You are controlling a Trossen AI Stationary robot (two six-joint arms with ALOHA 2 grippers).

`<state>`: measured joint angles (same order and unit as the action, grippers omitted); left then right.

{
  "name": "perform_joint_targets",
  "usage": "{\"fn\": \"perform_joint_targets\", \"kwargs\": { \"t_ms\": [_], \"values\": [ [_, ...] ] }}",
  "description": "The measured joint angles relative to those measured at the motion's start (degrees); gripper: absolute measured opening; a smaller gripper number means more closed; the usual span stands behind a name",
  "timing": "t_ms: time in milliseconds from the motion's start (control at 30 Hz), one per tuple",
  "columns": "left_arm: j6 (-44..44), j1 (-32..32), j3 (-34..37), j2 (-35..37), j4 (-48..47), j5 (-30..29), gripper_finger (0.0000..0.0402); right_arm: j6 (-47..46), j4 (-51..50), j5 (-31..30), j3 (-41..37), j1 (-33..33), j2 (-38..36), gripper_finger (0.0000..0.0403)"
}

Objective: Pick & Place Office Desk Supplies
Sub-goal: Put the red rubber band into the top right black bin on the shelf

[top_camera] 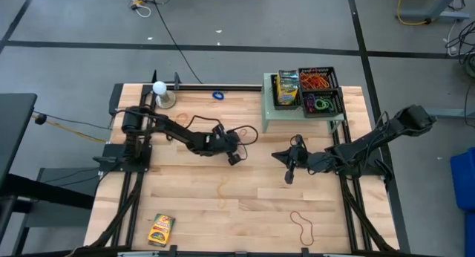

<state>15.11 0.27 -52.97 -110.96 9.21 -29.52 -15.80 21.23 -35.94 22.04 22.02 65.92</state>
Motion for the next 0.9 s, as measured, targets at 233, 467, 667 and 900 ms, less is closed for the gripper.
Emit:
{"fn": "perform_joint_targets", "kwargs": {
  "t_ms": [233,467,667,900],
  "values": [
    [1.2,-2.3,12.1,9.3,12.4,-6.3,0.0004,0.0,0.0,0.0,0.0,0.0,0.1,0.0005],
    [2.5,-1.3,28.0,11.2,43.2,-2.5,0.0006,-0.1,0.5,0.2,0.0,-0.4,0.3,0.0005],
    [5.7,0.1,23.8,11.2,37.2,3.3,0.0057,-0.4,2.5,-0.3,-0.1,-0.8,2.5,0.0005],
    [4.2,2.1,15.4,11.2,21.8,3.5,0.0122,-0.4,6.5,0.0,0.0,-2.3,6.3,0.0005]
  ]
}}
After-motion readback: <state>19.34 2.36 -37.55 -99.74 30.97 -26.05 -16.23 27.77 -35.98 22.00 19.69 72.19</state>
